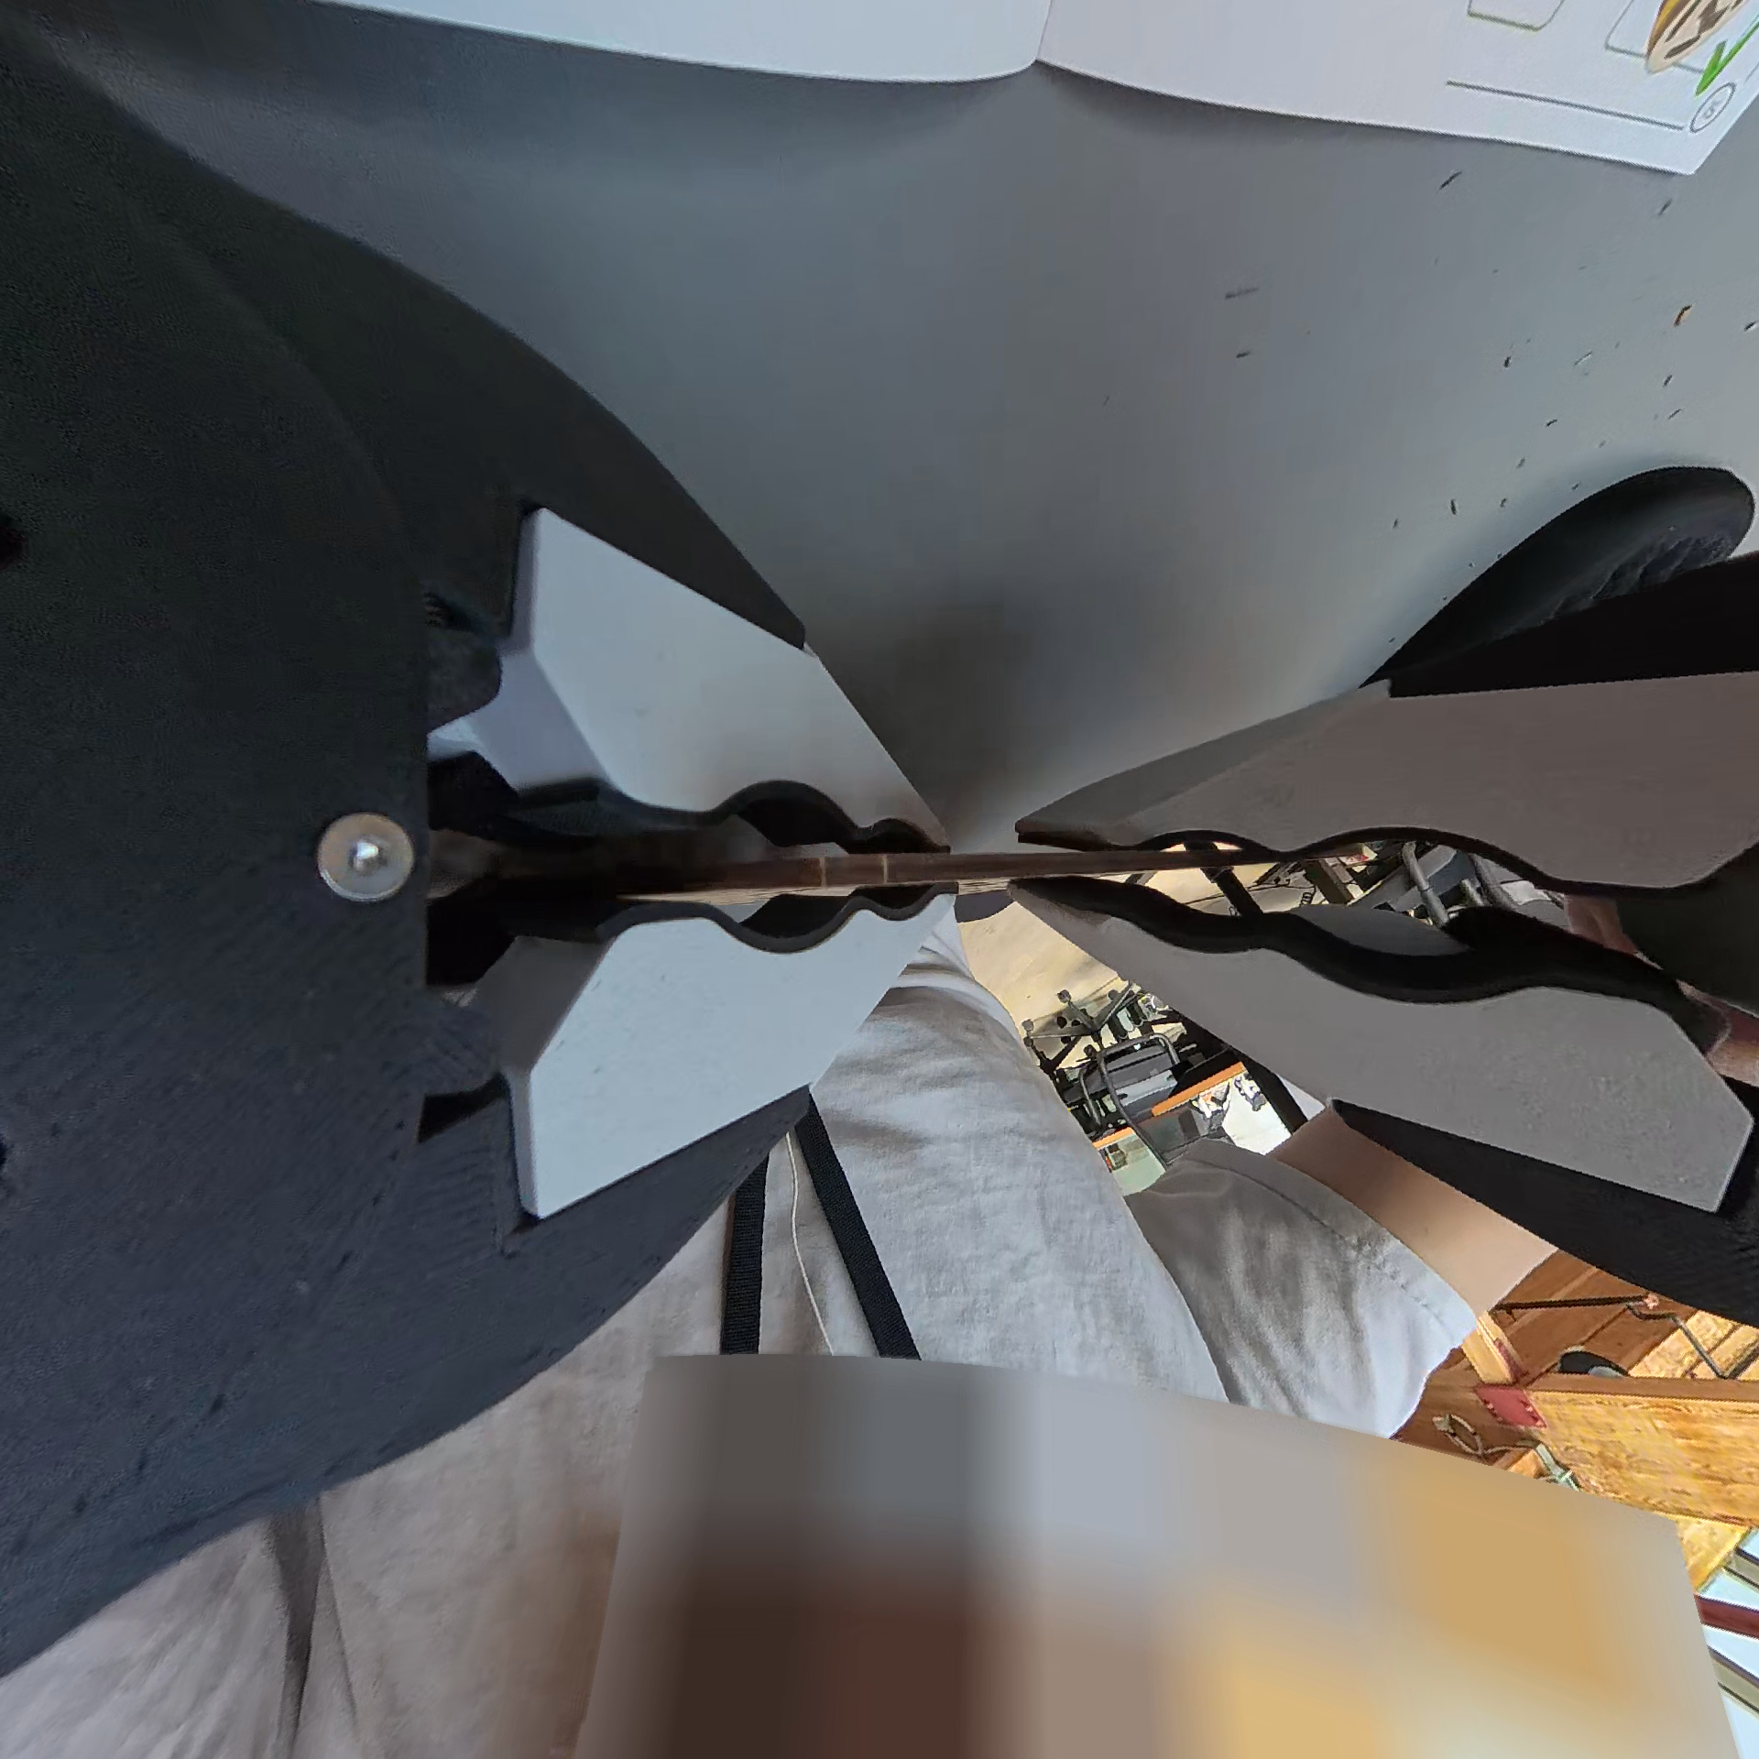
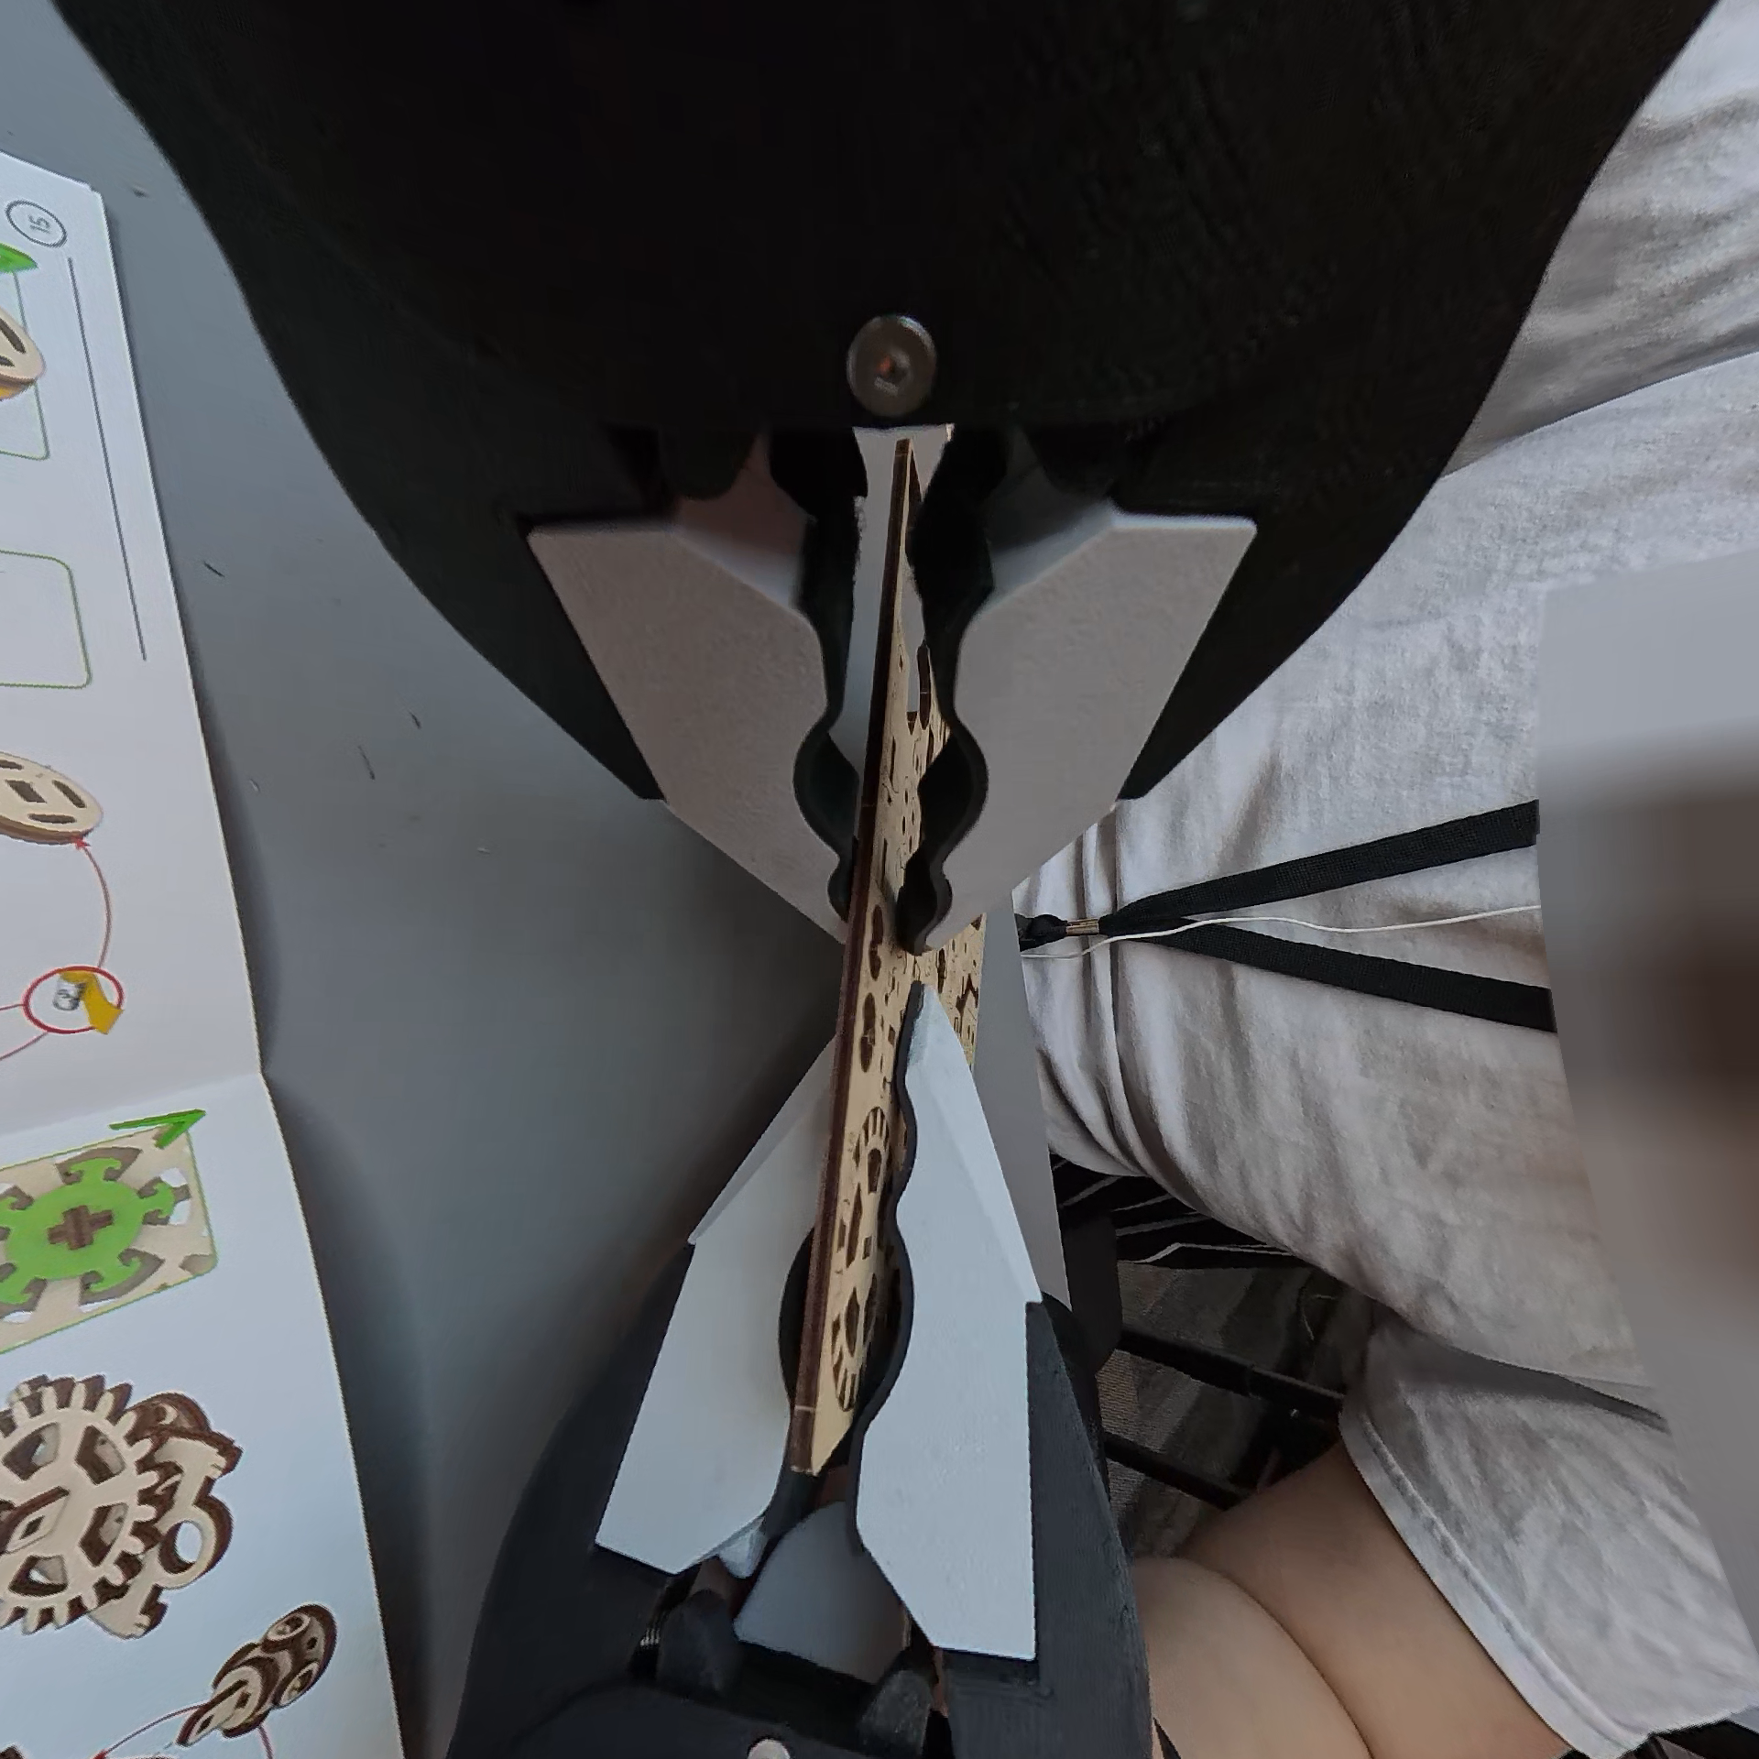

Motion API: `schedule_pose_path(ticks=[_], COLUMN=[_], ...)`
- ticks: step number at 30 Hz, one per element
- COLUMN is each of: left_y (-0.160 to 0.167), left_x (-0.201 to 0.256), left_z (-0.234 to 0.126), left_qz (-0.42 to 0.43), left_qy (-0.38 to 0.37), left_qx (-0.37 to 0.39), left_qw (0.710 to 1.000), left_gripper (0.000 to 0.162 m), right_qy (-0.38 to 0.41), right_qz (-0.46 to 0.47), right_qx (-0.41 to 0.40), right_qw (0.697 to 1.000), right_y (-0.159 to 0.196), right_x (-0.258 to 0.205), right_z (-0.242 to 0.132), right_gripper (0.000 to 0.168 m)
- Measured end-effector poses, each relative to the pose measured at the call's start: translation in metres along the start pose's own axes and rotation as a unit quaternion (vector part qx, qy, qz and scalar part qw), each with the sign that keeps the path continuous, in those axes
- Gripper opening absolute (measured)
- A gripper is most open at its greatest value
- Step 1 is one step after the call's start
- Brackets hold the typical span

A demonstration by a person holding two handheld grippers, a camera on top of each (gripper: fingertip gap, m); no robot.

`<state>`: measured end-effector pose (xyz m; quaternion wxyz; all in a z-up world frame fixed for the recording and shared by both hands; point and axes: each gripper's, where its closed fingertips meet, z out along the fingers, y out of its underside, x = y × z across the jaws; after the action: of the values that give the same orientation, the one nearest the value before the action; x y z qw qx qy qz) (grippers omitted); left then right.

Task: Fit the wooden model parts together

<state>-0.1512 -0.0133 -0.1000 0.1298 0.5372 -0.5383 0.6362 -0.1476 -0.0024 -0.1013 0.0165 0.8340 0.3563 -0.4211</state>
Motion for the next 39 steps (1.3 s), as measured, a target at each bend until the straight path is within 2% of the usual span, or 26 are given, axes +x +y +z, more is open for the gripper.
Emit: schedule_pose_path(ticks=[9, 14, 20, 26, 39], left_y=[0.0012, 0.0002, -0.0009, 0.0004, 0.0022], left_x=[-0.0036, -0.0028, -0.0058, -0.006, -0.0079], left_z=[0.0, -0.0004, -0.0024, -0.0022, -0.002], left_qz=[-0.001, -0.001, -0.013, -0.013, -0.001], left_qy=[-0.013, -0.008, -0.01, -0.012, -0.032], left_qx=[-0.003, 0.0, 0.003, 0.0, 0.001], left_qw=[1.0, 1.0, 1.0, 1.0, 1.0], left_gripper=[0.001, 0.001, 0.001, 0.001, 0.001], right_qy=[0.042, 0.013, 0.026, 0.005, 0.043], right_qz=[-0.014, 0.002, 0.028, 0.046, 0.029], right_qx=[-0.021, -0.005, 0.016, 0.031, 0.022], right_qw=[0.999, 1.0, 0.999, 0.998, 0.998], right_y=[0.0016, -0.0004, -0.0038, -0.0053, -0.0055], right_x=[0.0052, 0.0022, 0.0067, 0.0059, 0.0097], right_z=[0.0014, 0.0003, 0.0006, 0.003, 0.0048], right_gripper=[0.007, 0.006, 0.008, 0.006, 0.006])
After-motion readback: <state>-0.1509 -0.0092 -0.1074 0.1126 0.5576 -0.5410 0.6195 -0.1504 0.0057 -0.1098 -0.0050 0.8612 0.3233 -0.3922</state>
